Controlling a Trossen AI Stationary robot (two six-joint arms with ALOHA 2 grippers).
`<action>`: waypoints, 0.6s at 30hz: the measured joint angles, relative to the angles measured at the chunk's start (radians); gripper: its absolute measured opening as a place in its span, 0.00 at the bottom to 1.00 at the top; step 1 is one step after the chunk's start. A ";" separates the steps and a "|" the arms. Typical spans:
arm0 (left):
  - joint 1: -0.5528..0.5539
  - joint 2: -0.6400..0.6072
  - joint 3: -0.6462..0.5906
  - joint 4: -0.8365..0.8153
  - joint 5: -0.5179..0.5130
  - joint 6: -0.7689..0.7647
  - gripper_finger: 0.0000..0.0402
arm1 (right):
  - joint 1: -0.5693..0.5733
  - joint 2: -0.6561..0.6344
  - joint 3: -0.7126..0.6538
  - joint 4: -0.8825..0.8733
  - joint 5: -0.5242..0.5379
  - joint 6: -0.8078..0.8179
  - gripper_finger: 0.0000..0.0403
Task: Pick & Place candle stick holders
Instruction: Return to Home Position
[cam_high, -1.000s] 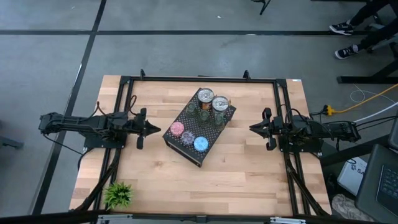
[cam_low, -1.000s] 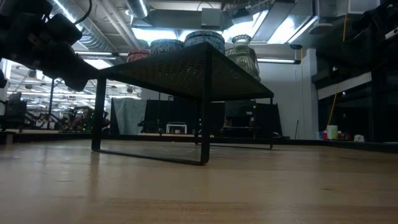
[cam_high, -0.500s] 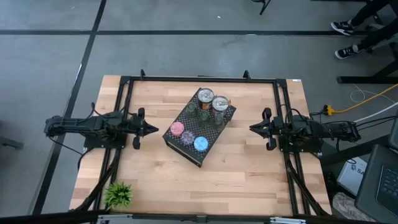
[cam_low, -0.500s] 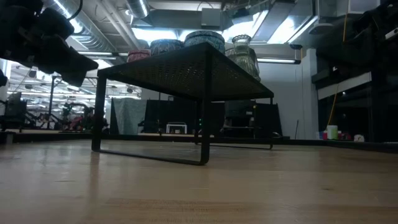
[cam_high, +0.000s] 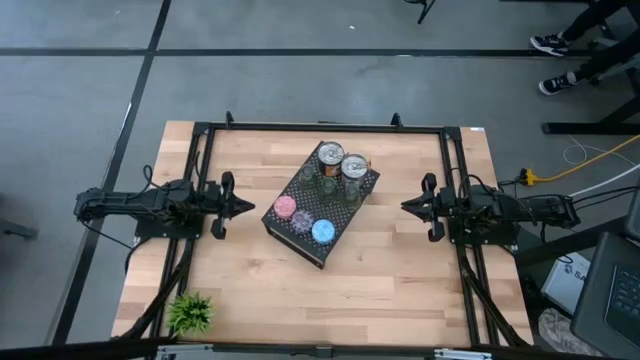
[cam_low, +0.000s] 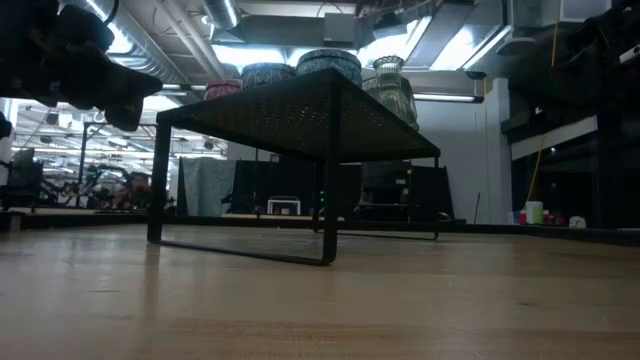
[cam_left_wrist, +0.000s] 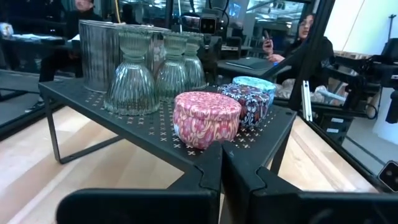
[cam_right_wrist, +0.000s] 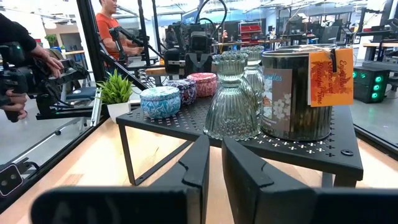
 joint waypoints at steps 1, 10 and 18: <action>0.000 0.000 0.000 0.000 0.000 0.000 0.01 | 0.000 0.000 0.000 0.000 0.000 0.000 0.12; 0.000 0.001 0.000 0.000 0.002 0.002 0.01 | 0.000 0.000 0.000 0.000 0.000 0.000 0.12; 0.000 0.046 0.000 -0.001 0.000 0.032 0.00 | 0.000 0.000 0.000 0.000 0.000 0.000 0.12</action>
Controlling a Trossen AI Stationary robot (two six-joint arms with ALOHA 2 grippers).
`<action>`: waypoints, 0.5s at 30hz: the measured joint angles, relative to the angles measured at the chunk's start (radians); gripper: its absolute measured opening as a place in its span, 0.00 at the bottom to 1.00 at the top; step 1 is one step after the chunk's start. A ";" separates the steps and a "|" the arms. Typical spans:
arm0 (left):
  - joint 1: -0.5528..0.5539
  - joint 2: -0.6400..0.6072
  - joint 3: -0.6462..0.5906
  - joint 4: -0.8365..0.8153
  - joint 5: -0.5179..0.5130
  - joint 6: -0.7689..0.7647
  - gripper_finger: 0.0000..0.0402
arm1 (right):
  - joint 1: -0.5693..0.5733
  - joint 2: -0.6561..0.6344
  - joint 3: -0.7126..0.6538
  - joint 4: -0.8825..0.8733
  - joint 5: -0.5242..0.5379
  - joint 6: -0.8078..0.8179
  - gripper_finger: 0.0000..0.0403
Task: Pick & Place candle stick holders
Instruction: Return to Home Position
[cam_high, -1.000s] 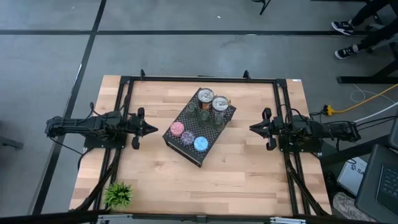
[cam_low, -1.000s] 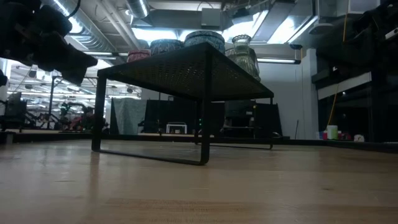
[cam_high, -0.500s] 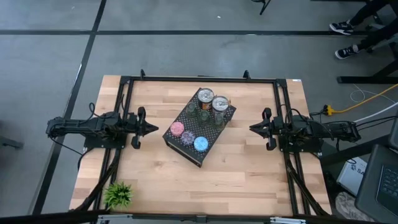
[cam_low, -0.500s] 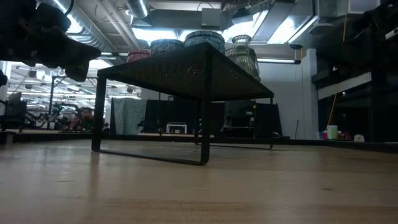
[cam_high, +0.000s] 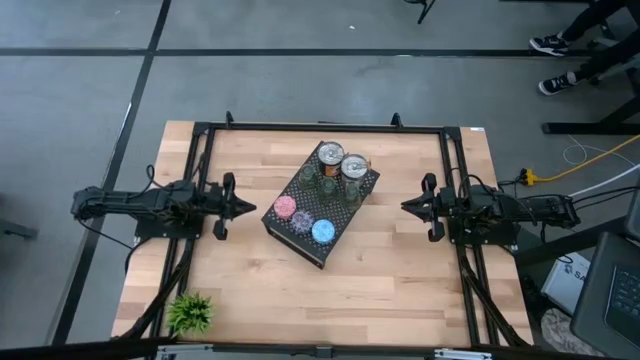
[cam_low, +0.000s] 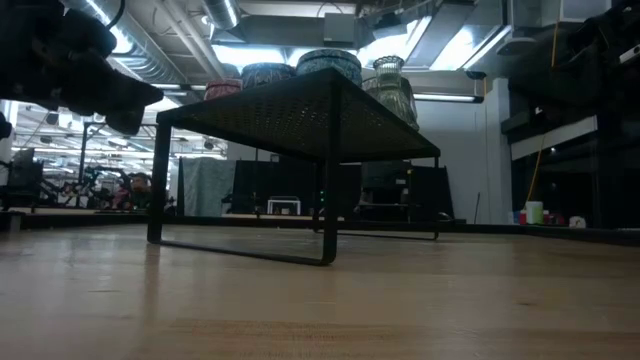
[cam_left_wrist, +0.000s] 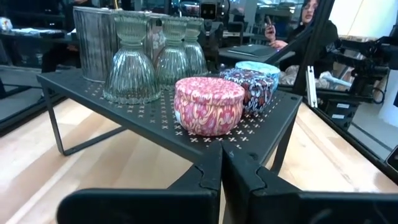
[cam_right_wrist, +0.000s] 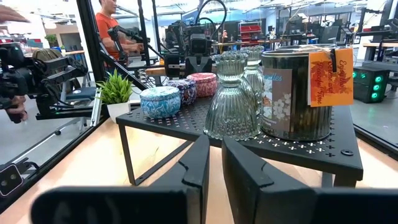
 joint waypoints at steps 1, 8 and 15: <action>0.000 0.003 0.000 0.000 0.000 0.001 0.00 | 0.000 0.000 0.000 0.000 0.000 0.000 0.12; 0.000 0.013 0.000 0.000 0.000 0.004 0.03 | 0.000 0.000 0.000 0.000 0.000 0.000 0.12; 0.000 0.013 0.000 0.000 -0.001 0.004 0.02 | 0.000 0.000 0.000 0.000 0.000 0.000 0.12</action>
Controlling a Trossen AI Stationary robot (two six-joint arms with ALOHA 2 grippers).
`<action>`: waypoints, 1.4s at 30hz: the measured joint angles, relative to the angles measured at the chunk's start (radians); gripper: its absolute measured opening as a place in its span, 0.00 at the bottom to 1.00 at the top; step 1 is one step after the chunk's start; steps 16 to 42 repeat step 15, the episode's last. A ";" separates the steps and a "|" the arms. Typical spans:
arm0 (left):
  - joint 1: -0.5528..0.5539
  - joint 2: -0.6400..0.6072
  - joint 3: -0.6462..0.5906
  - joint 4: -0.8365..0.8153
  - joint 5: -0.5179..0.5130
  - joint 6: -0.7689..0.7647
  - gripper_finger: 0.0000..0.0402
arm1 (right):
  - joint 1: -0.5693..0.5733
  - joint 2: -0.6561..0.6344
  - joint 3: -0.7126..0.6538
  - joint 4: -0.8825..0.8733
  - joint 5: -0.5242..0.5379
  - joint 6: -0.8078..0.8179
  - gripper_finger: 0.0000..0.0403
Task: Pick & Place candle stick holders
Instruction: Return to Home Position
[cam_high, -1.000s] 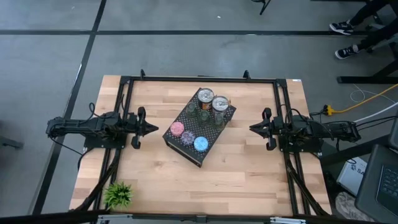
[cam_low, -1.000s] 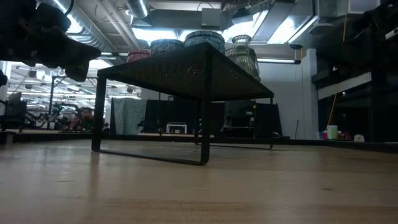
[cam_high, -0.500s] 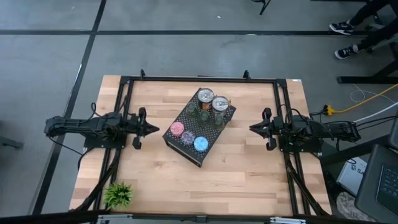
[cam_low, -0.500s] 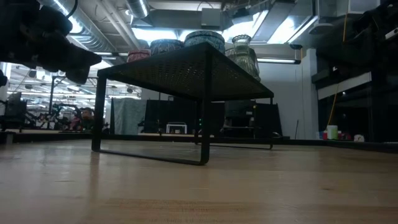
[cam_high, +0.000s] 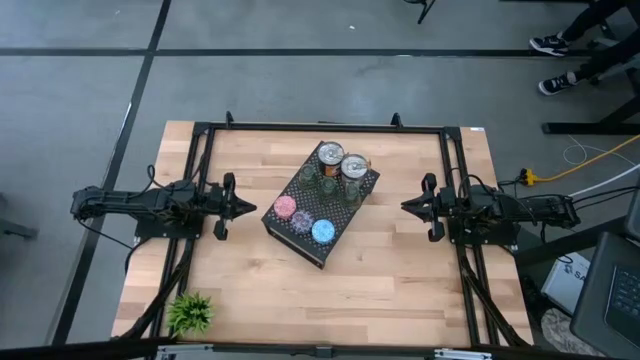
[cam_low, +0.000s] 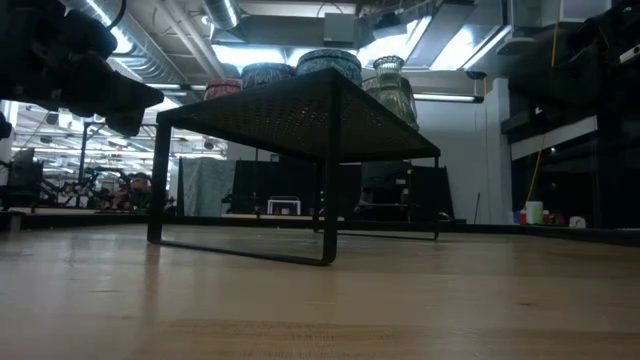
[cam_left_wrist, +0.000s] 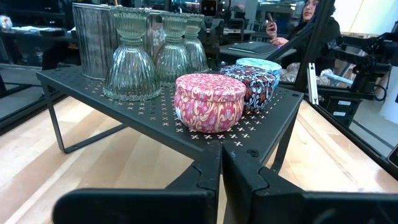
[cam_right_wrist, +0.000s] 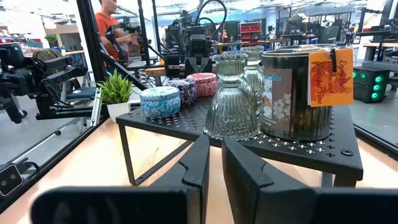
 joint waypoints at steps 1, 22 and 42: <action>0.000 0.000 0.000 0.000 0.000 0.000 0.02 | 0.000 0.000 0.000 0.000 0.000 0.000 0.12; 0.000 0.000 0.000 0.000 -0.001 0.000 0.03 | 0.000 0.000 0.000 0.000 0.000 0.000 0.12; 0.000 0.000 0.000 0.000 -0.001 0.000 0.03 | 0.000 0.000 0.000 0.000 0.000 0.000 0.12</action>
